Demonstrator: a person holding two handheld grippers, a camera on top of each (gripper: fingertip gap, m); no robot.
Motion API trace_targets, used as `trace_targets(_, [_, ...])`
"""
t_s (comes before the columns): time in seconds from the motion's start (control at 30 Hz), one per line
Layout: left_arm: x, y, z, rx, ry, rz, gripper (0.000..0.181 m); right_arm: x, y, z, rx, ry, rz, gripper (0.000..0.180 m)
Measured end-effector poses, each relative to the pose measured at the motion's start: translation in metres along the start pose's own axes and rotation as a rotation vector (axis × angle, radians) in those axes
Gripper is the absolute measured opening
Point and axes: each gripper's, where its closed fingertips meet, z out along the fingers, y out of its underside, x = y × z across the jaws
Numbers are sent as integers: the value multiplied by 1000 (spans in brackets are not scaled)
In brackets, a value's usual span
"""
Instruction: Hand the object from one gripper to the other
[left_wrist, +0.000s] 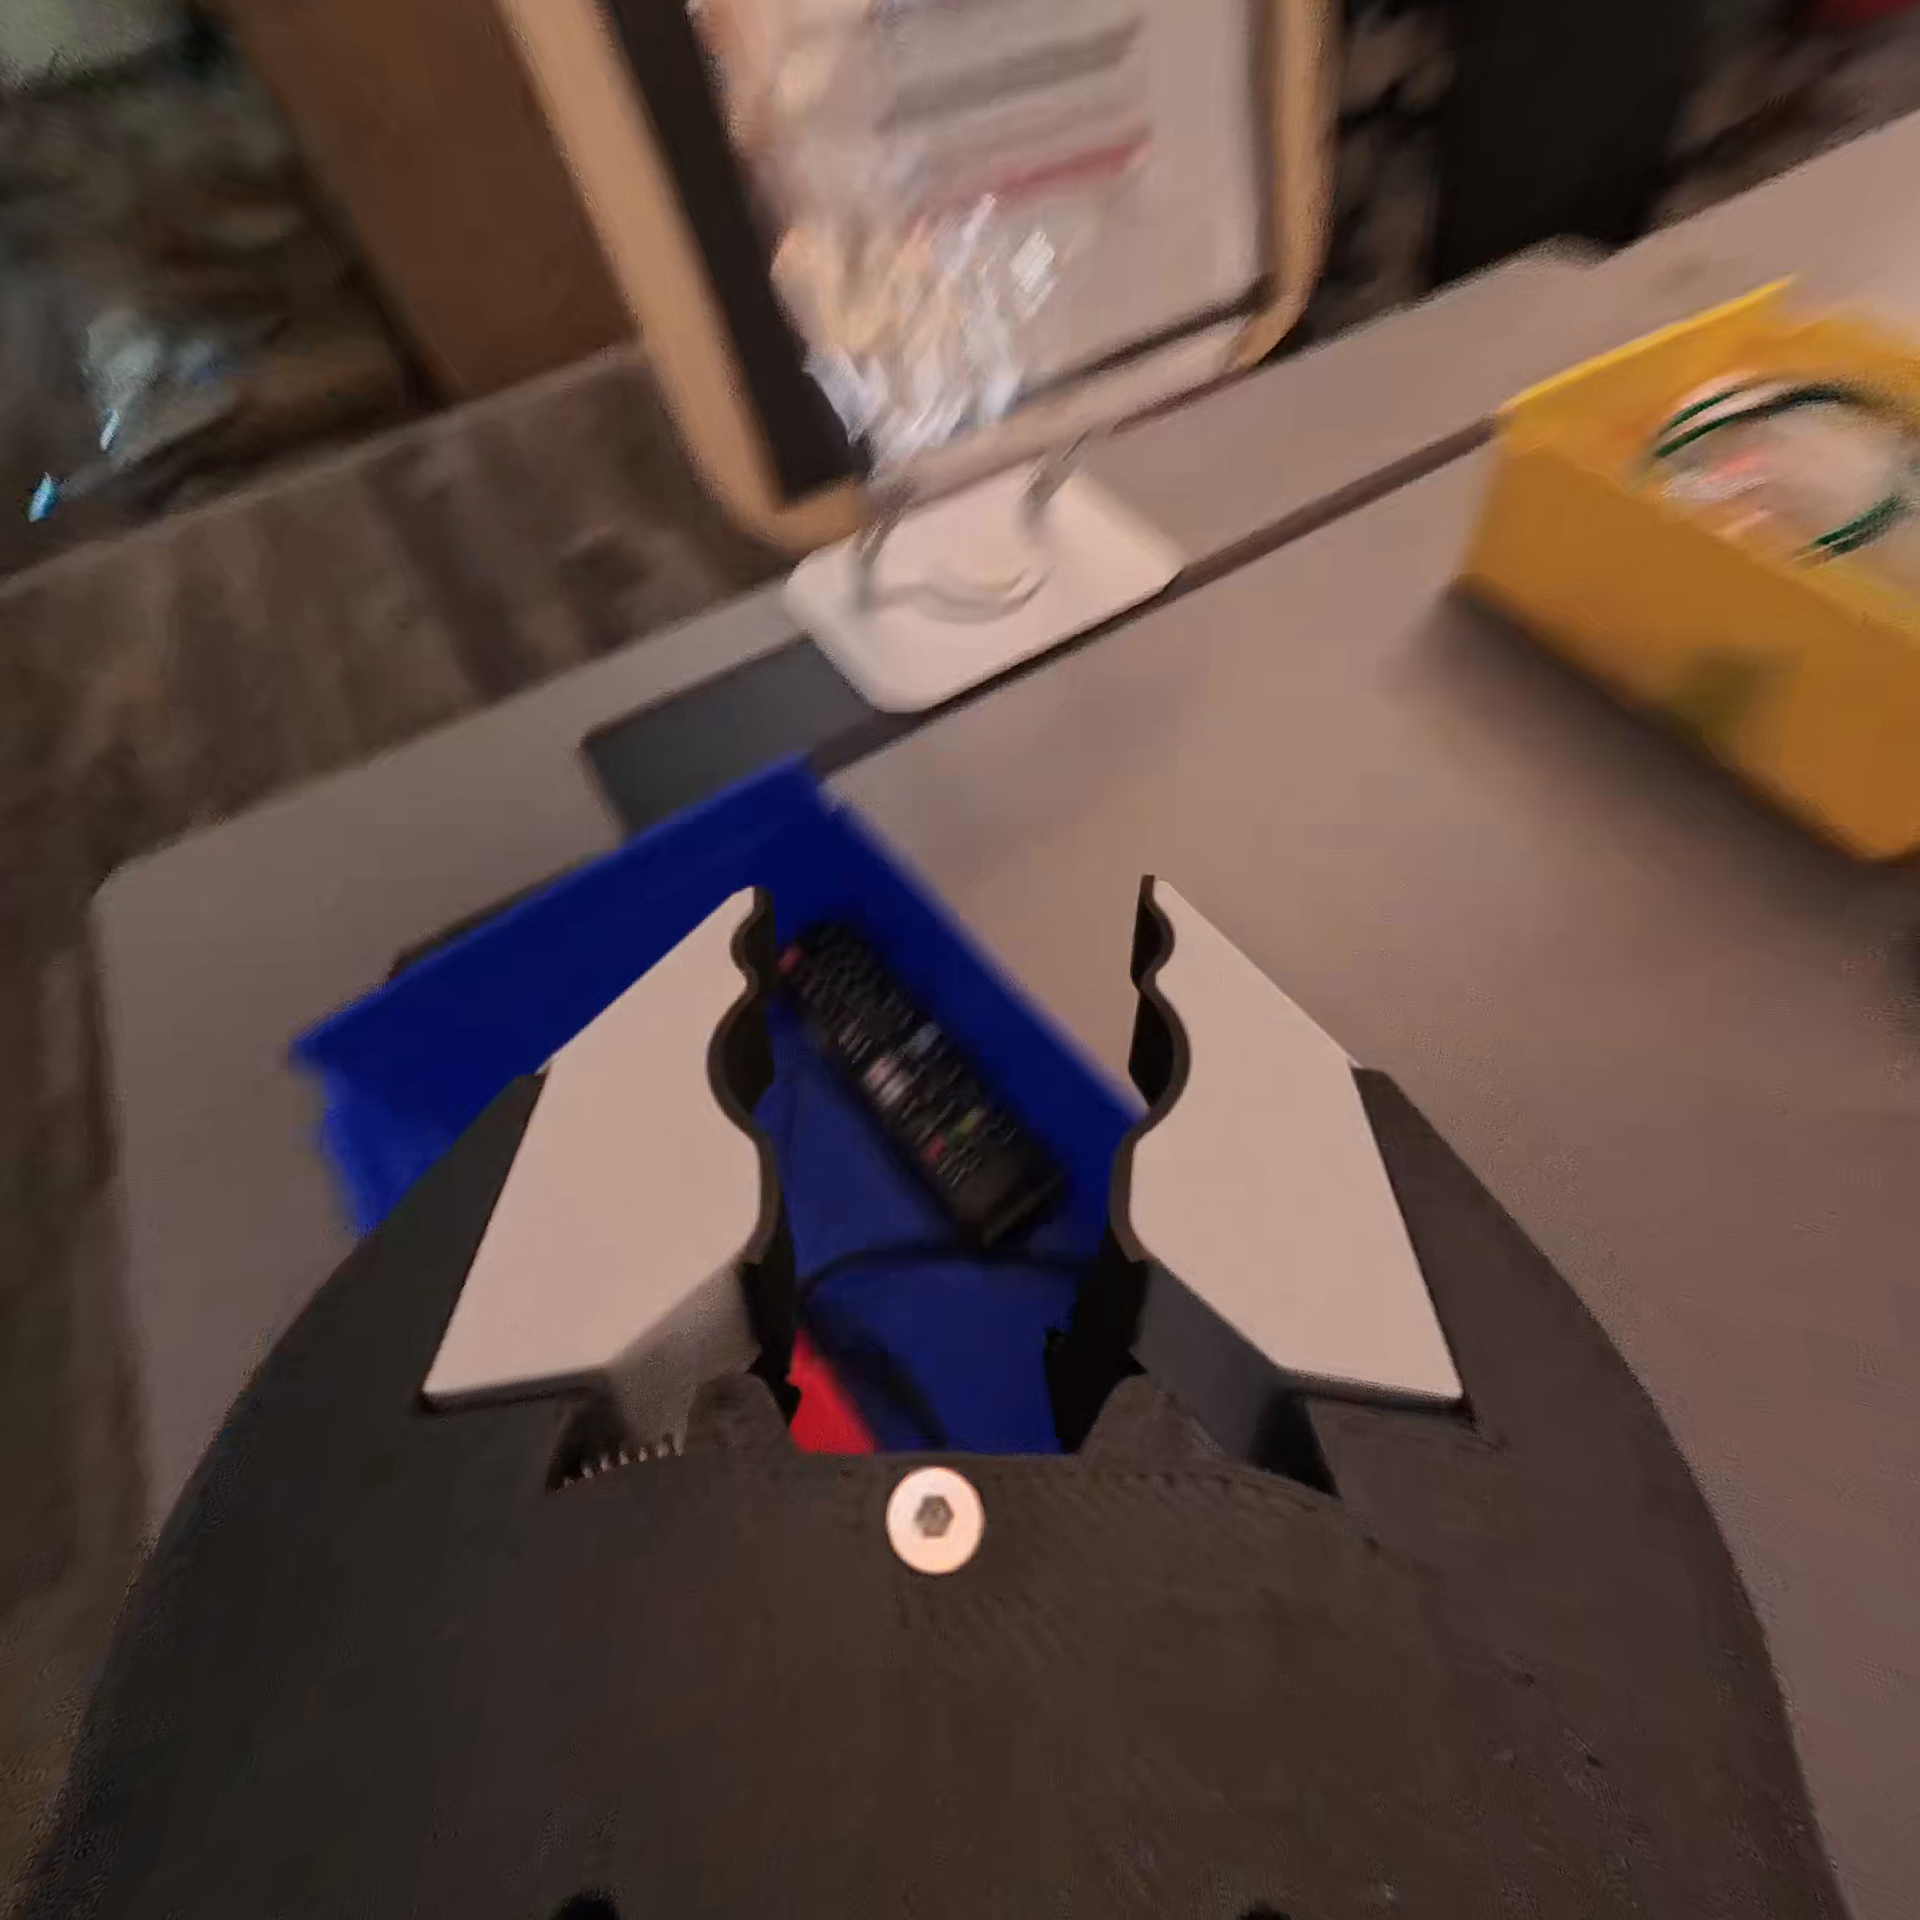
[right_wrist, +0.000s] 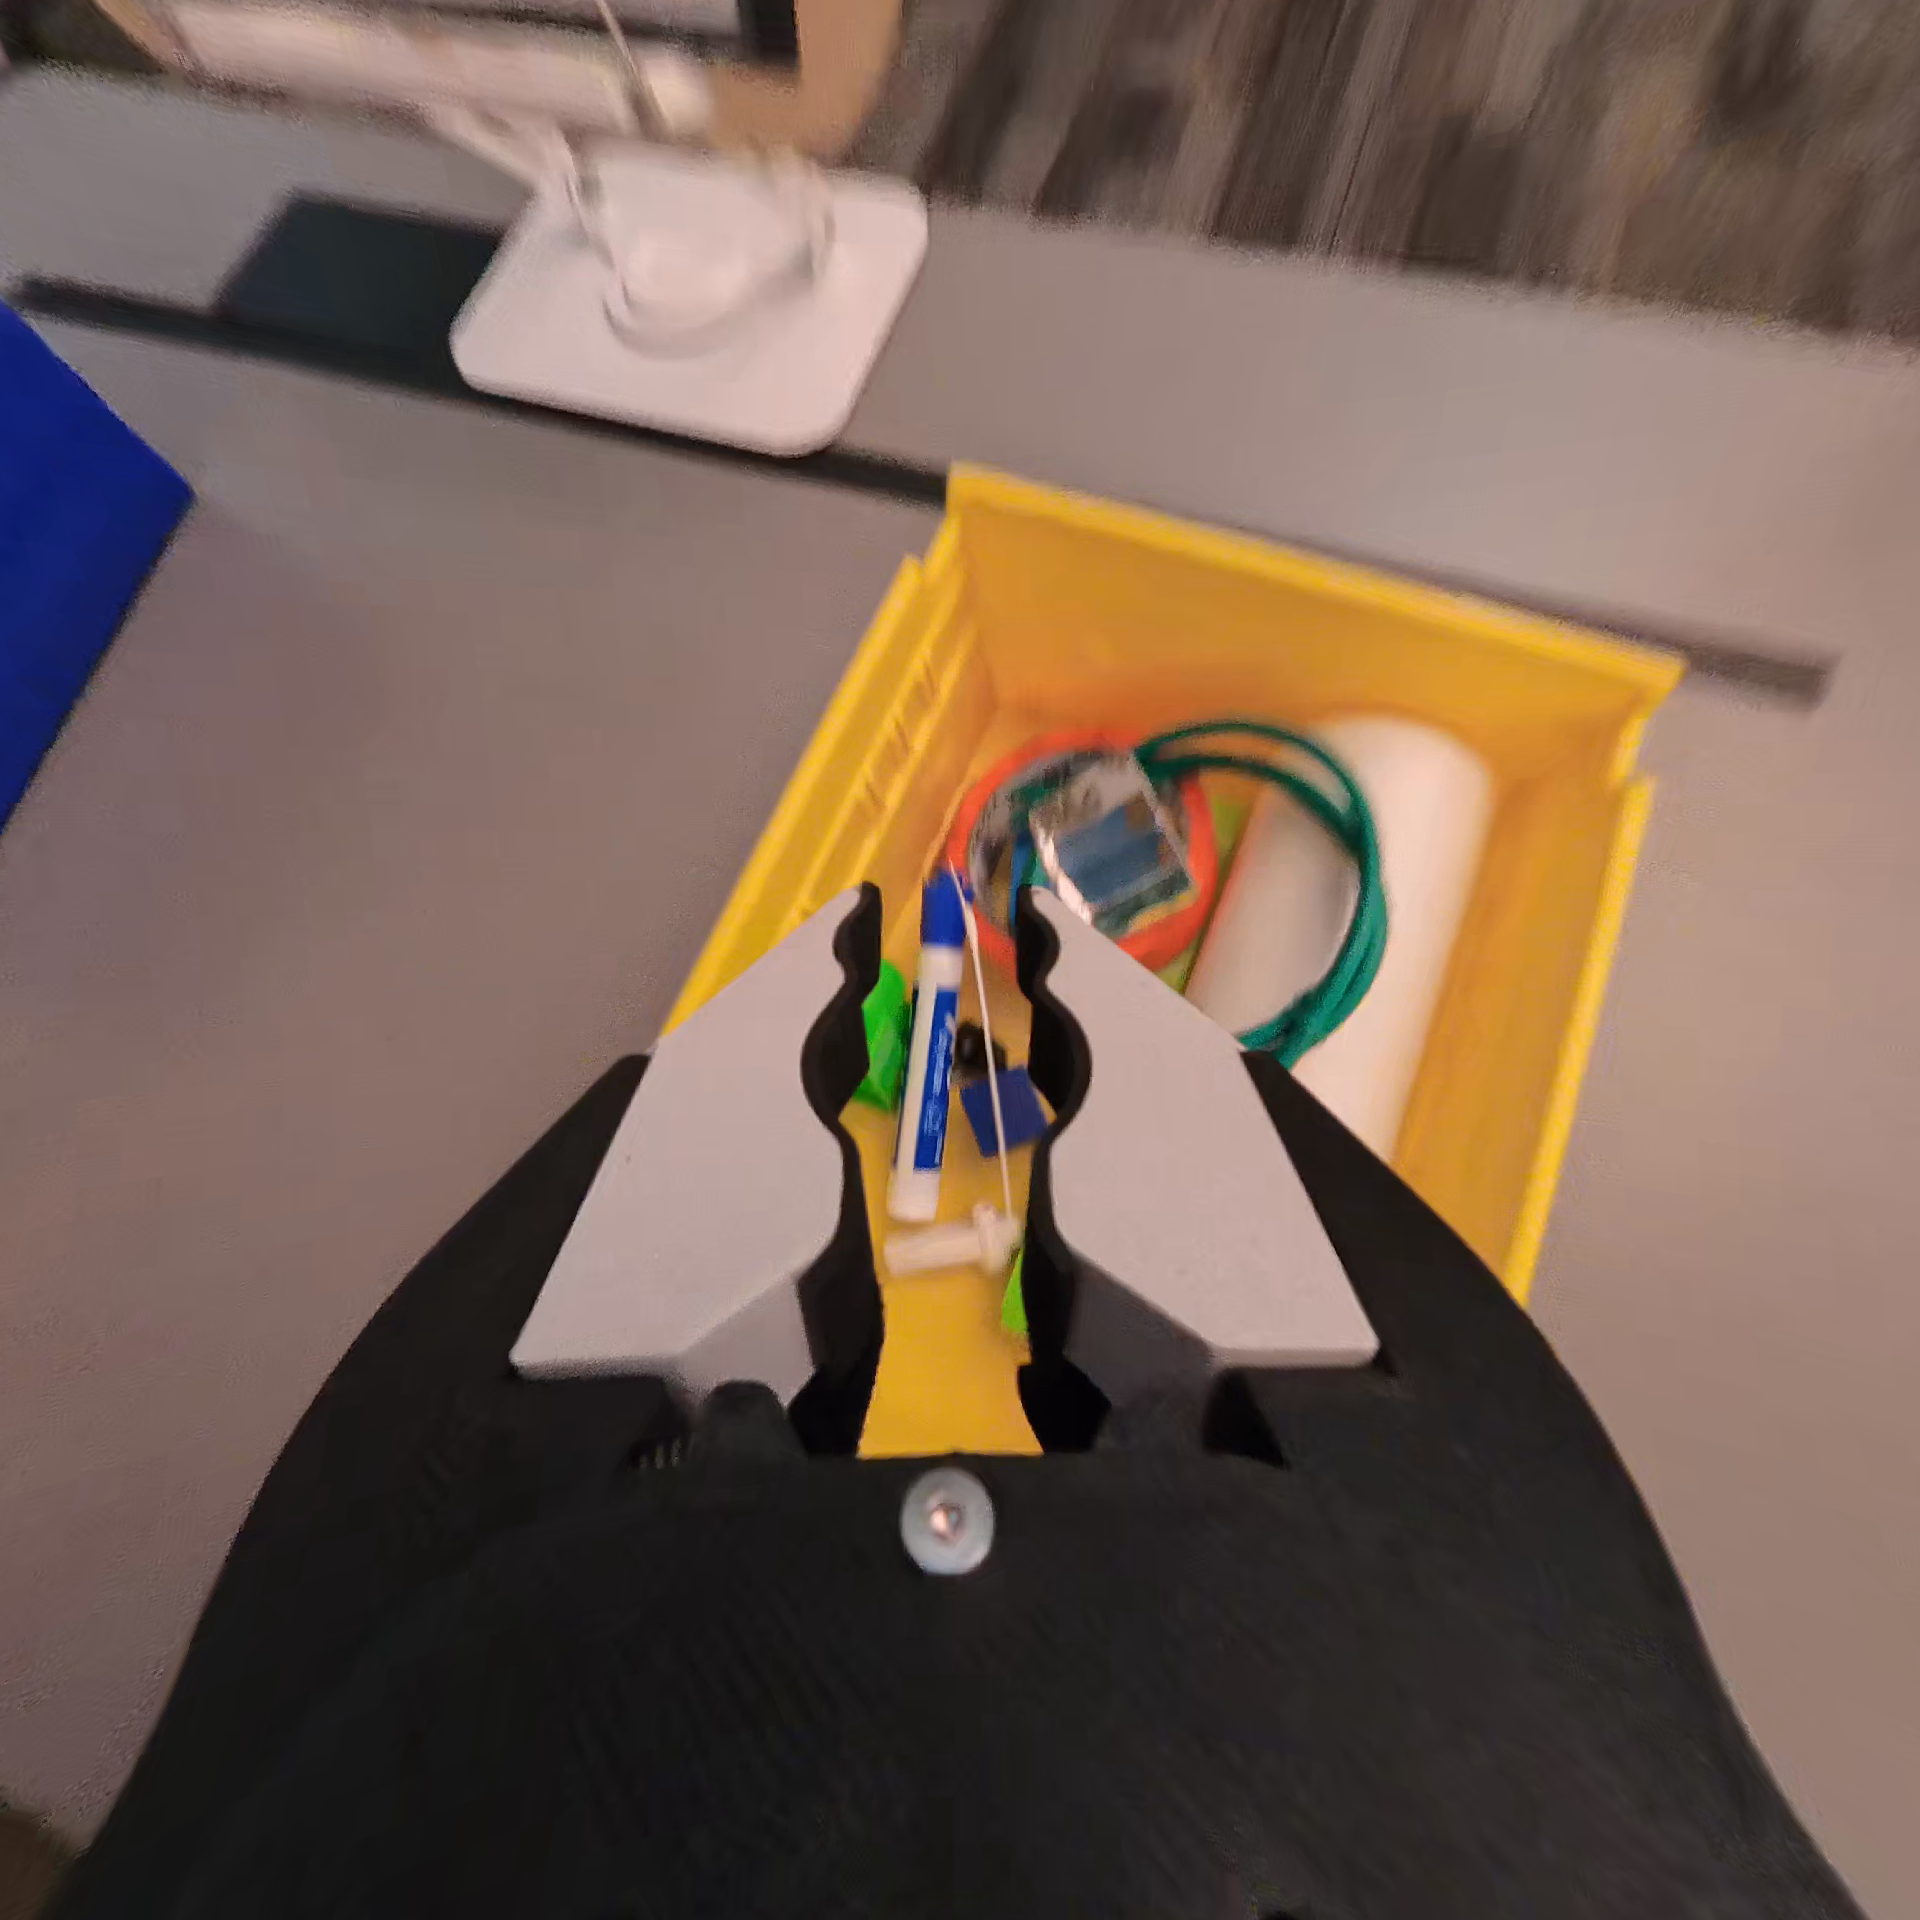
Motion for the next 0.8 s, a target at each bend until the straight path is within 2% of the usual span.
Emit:
trace_targets(0.13, [-52, 61, 8, -269, -185, -63, 57, -25, -50, -38, 271, 22, -106, 25])
trace_targets(0.27, [-80, 79, 36, -297, -264, -66, 53, -49, -72, -56, 399, -8, -170, 24])
trace_targets(0.37, [-104, 88, 59, -309, -358, 42, 51, -52, -76, -57, 418, 14, -203, 24])
trace_targets(0.47, [-123, 104, 80, -358, -429, 108, 43, -53, -76, -55, 412, 27, -222, 24])
trace_targets(0.67, [-134, 144, 112, -508, -365, 66, 42, -54, -71, -45, 372, 9, -225, 24])
trace_targets(0.8, [-138, 154, 123, -533, -324, 14, 41, -52, -68, -39, 344, 21, -232, 24])
